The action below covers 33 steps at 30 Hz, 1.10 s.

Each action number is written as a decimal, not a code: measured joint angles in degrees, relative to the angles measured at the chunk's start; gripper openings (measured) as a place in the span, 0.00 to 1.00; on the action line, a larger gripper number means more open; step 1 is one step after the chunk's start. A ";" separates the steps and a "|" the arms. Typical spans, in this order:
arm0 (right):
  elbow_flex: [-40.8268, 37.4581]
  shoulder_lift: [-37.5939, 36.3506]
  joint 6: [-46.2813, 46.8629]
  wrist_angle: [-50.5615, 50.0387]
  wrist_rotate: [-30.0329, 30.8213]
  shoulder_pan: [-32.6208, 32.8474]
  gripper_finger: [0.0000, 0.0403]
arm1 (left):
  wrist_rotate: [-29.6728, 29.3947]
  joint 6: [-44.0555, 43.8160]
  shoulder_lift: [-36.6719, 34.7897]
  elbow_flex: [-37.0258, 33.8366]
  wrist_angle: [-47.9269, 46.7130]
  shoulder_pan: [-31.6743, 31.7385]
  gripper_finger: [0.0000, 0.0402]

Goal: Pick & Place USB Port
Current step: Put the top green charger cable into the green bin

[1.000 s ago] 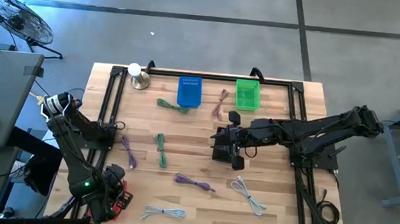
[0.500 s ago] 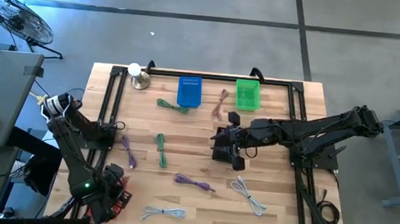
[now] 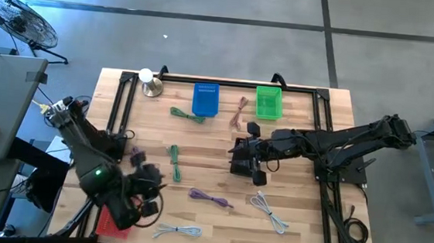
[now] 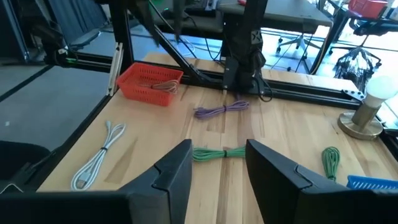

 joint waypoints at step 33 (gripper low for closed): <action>-0.02 0.02 -3.30 -8.03 7.63 -1.75 0.35 | 16.07 72.39 -0.17 -13.27 6.27 64.25 0.29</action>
